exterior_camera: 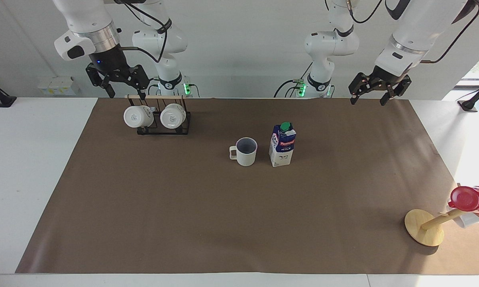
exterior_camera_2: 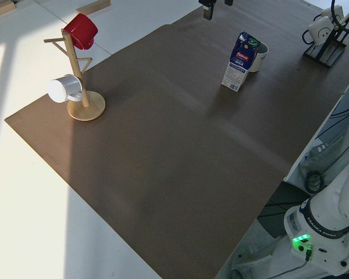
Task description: Place cup and milk on table
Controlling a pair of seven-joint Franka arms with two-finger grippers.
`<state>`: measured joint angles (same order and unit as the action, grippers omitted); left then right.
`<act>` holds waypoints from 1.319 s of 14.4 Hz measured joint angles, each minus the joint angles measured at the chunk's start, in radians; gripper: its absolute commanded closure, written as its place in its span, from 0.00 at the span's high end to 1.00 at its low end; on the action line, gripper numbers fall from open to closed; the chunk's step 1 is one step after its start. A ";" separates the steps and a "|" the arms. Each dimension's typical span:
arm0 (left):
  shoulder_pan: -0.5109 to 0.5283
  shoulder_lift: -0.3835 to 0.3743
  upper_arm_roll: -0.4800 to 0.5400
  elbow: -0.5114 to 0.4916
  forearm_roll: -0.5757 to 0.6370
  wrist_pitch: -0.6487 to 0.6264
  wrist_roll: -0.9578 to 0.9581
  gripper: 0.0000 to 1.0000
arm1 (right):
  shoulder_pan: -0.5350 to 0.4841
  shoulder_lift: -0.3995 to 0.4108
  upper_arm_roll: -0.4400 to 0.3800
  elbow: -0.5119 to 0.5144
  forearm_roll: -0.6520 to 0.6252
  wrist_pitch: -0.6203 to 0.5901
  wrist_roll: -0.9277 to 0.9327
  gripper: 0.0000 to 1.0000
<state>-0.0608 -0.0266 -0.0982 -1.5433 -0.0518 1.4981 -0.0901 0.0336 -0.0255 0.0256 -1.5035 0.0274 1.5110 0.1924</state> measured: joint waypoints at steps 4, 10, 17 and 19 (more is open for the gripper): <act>0.000 0.000 0.000 0.000 0.000 0.000 0.000 1.00 | 0.000 0.000 0.000 0.000 0.000 0.000 0.000 1.00; 0.003 0.000 0.003 0.000 0.000 0.000 -0.001 1.00 | 0.000 0.000 0.000 0.000 0.000 0.000 0.000 1.00; 0.014 0.000 0.008 0.000 0.000 0.000 -0.001 1.00 | 0.000 0.000 0.000 0.000 0.000 0.000 0.000 1.00; 0.014 0.000 0.008 0.000 0.000 -0.001 -0.001 1.00 | 0.000 0.000 0.000 0.000 0.000 0.000 0.000 1.00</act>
<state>-0.0467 -0.0267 -0.0902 -1.5433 -0.0518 1.4976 -0.0909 0.0336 -0.0255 0.0256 -1.5035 0.0275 1.5110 0.1924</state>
